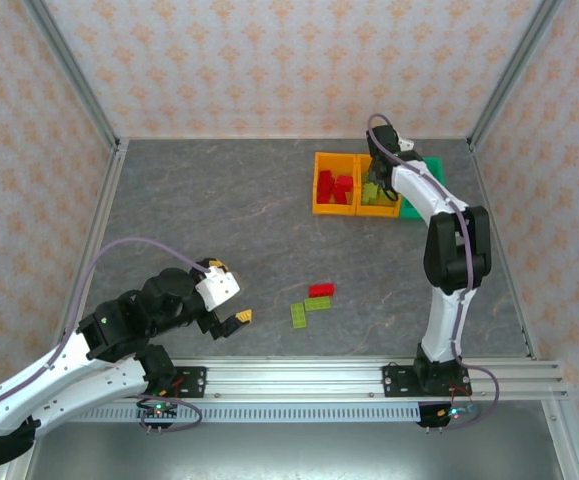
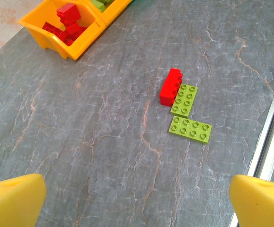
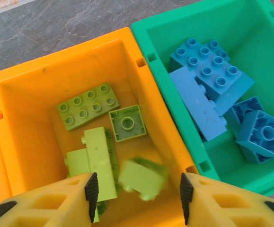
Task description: Sort the legos into containers by color
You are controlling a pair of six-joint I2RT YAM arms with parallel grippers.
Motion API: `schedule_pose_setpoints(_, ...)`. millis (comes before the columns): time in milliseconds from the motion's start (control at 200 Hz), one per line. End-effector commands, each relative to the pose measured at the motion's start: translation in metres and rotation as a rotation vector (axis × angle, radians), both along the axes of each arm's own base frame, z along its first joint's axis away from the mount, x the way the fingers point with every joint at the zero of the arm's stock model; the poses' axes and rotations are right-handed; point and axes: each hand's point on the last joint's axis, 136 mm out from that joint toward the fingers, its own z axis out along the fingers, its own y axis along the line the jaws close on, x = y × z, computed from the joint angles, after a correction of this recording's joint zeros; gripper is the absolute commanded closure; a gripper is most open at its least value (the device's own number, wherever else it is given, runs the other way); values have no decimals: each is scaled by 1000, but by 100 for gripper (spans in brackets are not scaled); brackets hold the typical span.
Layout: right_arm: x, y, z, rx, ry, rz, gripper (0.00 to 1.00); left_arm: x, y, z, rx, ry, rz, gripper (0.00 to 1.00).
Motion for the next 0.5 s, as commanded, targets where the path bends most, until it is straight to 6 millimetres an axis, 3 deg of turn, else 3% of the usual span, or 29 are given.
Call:
schedule_pose_setpoints(0,-13,-7,24,-40,0,-13,47,3,4,-4,33,-14,11,0)
schedule_pose_setpoints(125,-31,5,47,10,-24,18,47,4,4,-6,40,-8,11,0)
schedule_pose_setpoints(225,-62,27,61,93,-44,81,44,5,5,-3,43,-13,21,0)
schedule_pose_setpoints(340,-117,55,69,222,-65,169,40,12,6,8,29,-7,73,0)
schedule_pose_setpoints(495,-209,103,53,366,13,363,35,21,0,23,-15,81,165,0)
